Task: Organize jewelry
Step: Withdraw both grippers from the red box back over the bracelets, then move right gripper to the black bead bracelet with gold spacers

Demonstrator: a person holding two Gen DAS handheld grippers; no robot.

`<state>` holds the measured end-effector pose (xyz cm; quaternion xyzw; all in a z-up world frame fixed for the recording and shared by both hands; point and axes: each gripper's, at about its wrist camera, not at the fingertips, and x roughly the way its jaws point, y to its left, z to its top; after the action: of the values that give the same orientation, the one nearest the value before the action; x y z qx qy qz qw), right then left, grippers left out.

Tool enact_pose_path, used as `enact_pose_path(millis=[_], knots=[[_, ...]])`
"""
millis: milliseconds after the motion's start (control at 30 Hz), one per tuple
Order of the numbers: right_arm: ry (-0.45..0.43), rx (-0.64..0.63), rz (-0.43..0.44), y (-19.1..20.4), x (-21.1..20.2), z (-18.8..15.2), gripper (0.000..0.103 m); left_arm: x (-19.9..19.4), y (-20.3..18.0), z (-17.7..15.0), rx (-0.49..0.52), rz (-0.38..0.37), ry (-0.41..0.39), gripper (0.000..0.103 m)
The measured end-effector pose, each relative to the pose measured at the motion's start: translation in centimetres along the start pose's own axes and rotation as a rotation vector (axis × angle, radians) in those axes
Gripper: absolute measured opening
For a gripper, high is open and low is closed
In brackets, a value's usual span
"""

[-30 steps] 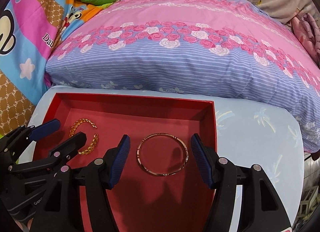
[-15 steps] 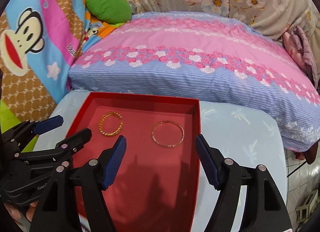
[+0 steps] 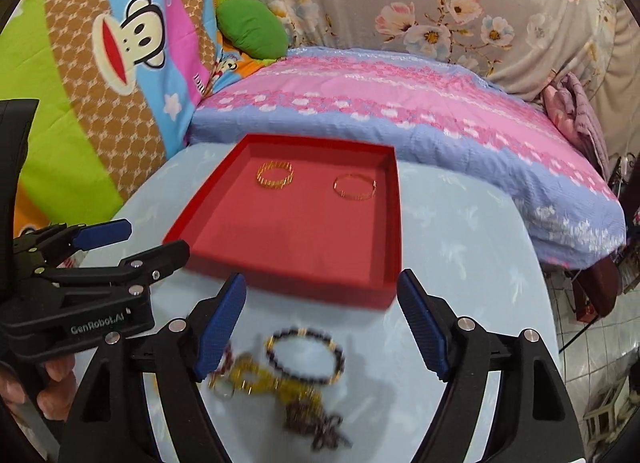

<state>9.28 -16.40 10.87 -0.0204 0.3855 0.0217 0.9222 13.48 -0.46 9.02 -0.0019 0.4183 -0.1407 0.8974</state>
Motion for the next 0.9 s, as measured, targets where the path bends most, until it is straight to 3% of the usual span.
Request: enact_pose_path(millis=[200, 533, 900], knots=[[0.043, 0.048, -0.006, 0.3, -1.2, -5.6, 0.075, -0.3, 0.1, -5.6, -0.01, 0.056, 0.032, 0.075], [0.12, 0.153, -0.03, -1.5, -0.6, -11.9, 0.075, 0.6, 0.6, -10.7, -0.026, 0.138, 0.052, 0.074], [0.124, 0.207, -0.03, -2.6, -0.3, -13.1, 0.075, 1.4, 0.2, -11.7, -0.017, 0.157, 0.042, 0.05]])
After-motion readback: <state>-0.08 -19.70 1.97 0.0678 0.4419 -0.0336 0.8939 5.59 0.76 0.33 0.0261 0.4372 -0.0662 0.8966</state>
